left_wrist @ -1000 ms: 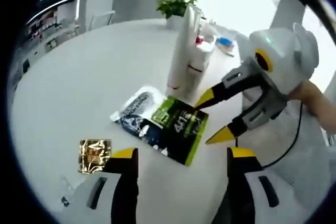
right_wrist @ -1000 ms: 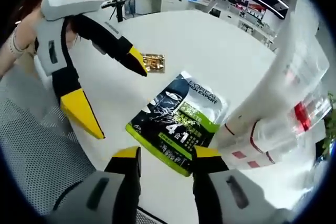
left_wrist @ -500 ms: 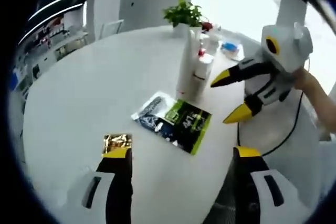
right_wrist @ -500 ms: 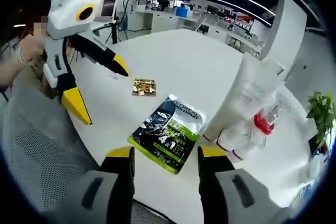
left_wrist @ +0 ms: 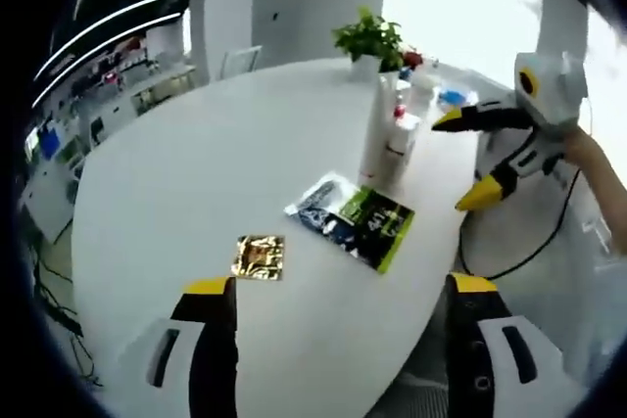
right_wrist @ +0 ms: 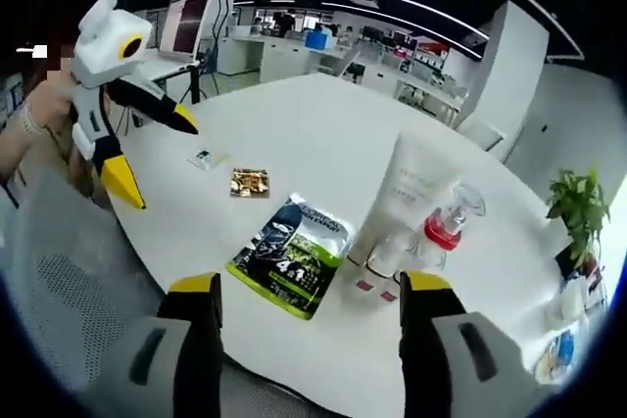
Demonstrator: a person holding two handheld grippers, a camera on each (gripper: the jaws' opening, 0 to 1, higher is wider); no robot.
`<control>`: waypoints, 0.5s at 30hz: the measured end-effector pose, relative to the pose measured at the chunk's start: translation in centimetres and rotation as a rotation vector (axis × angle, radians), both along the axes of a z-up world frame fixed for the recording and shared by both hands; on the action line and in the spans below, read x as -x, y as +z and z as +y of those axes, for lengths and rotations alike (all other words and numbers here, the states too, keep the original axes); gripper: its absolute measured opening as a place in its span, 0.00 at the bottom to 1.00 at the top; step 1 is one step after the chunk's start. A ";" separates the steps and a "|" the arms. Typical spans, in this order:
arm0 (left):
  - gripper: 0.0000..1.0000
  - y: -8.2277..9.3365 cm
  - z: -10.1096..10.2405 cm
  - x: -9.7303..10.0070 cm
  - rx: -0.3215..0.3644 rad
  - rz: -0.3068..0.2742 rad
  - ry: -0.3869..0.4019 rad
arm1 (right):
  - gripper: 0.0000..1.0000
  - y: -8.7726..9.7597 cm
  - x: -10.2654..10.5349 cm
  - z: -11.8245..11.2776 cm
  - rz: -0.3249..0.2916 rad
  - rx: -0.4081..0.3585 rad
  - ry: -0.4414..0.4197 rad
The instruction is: Arrange the skincare products in the storage area until every visible bottle or jar stands upright without overlapping.
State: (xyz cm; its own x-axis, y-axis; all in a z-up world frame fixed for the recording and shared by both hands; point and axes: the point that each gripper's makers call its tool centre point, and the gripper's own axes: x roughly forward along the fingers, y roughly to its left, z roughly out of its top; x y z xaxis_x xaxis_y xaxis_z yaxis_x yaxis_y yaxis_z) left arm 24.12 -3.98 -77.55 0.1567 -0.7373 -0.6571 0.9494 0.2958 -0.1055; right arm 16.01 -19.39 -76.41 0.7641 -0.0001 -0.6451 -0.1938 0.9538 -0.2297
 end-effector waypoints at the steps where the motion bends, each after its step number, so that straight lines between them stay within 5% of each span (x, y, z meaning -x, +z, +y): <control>1: 0.85 0.1 0.3 -0.2 0.004 0.001 0.014 | 0.75 0.0 0.1 -0.2 0.001 0.002 -0.005; 15: 0.91 1.0 3.7 -1.8 0.006 -0.007 0.092 | 0.85 1.8 -0.6 -1.3 -0.057 0.021 -0.057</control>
State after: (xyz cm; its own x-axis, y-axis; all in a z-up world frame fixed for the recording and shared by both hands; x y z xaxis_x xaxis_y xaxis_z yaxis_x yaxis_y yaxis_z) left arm 25.91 -0.23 -76.51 0.2289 -0.7235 -0.6512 0.9190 0.3813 -0.1006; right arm 16.62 -20.68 -74.66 0.7981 -0.0572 -0.5998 -0.1256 0.9578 -0.2585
